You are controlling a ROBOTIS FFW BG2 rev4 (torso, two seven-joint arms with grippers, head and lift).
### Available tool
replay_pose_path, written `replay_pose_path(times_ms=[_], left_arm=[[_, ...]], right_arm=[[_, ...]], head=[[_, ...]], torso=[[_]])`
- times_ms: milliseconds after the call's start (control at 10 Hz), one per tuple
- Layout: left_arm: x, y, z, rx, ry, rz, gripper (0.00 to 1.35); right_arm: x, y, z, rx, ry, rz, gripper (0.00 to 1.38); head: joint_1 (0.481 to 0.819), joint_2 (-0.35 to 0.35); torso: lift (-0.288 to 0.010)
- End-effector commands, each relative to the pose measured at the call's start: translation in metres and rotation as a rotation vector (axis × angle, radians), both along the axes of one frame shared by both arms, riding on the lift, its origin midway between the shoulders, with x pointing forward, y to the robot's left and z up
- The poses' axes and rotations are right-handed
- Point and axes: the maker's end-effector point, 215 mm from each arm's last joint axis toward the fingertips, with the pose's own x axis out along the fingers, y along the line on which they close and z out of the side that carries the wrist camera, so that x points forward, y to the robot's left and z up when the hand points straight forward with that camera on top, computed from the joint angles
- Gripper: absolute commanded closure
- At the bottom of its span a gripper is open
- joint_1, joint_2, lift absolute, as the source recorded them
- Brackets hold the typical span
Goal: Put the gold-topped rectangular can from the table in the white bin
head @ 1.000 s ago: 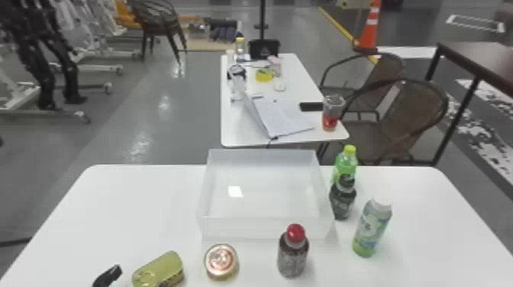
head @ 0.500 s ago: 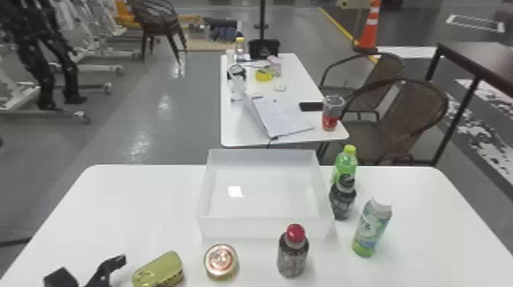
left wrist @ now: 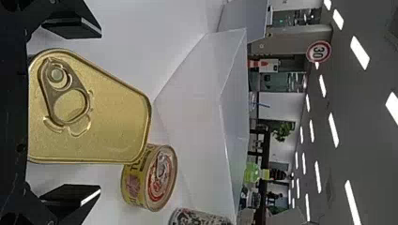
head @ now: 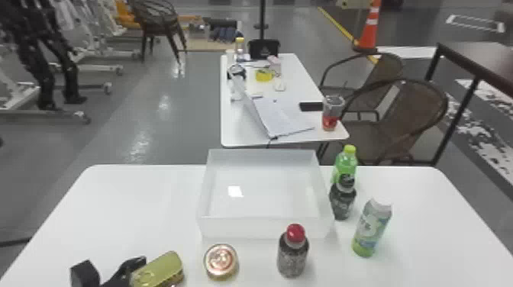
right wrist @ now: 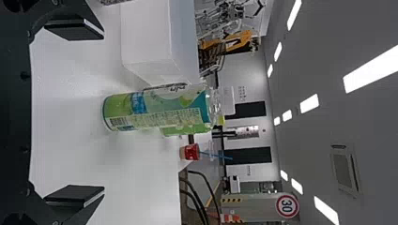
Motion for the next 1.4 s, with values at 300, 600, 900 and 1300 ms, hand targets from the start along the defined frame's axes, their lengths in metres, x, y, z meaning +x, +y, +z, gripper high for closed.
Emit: replay_pose_path(times_ms=[300, 600, 900, 1300], left_arm=[[0.001, -0.007, -0.009, 0.023, 0.027, -0.034, 1.02], [0.006, -0.005, 0.004, 0.033, -0.001, -0.010, 1.21], [0.032, 0.022, 0.090, 0.049, -0.155, 0.122, 1.21], [0.083, -0.045, 0.168, -0.011, -0.234, -0.022, 1.21]], right_arm=[[-0.001, 0.000, -0.002, 0.011, 0.003, -0.003, 0.13], [-0.001, 0.000, -0.003, 0.012, 0.004, -0.004, 0.13], [-0.001, 0.000, -0.003, 0.012, 0.006, -0.004, 0.13], [0.004, 0.000, -0.001, 0.012, -0.002, -0.004, 0.13]], head=[[0.549, 0.000], [0.549, 0.000], [0.549, 0.000], [0.549, 0.000]], torso=[[-0.100], [-0.100], [-0.100], [-0.100]])
